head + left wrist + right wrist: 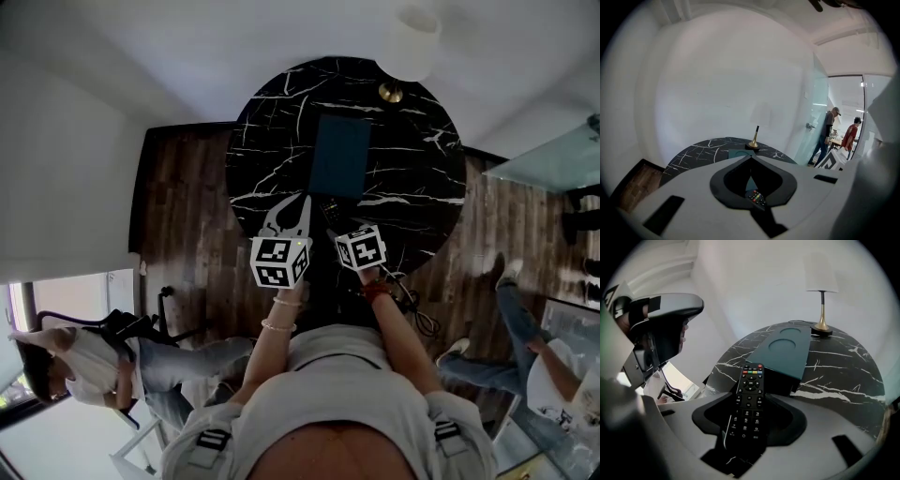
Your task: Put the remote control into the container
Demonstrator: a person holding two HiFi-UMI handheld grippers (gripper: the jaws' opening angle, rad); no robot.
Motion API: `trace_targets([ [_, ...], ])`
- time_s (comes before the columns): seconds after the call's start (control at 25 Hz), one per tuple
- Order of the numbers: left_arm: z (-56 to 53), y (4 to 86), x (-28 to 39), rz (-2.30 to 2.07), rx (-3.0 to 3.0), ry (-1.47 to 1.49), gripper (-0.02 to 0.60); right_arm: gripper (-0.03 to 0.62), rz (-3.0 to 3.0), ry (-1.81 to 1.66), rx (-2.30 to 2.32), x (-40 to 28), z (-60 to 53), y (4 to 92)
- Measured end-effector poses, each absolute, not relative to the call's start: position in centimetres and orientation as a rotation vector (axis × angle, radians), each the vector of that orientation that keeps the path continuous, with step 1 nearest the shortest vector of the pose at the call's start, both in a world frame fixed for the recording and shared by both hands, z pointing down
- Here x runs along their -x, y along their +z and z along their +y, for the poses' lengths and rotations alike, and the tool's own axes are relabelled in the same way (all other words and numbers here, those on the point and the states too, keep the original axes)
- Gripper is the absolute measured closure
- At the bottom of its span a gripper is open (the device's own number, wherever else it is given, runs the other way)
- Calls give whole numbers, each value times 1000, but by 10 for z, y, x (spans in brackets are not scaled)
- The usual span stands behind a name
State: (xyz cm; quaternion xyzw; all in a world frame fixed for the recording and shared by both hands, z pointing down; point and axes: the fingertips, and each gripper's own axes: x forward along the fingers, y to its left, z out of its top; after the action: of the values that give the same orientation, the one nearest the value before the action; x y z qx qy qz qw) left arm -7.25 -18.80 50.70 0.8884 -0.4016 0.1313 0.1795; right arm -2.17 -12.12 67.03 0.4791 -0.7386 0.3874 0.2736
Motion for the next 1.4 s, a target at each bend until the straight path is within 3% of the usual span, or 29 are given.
trace_targets([
  [1.4,-208,521,95,-1062,-2491,334,574,373,-1708,1071,-1175,30,-130,719],
])
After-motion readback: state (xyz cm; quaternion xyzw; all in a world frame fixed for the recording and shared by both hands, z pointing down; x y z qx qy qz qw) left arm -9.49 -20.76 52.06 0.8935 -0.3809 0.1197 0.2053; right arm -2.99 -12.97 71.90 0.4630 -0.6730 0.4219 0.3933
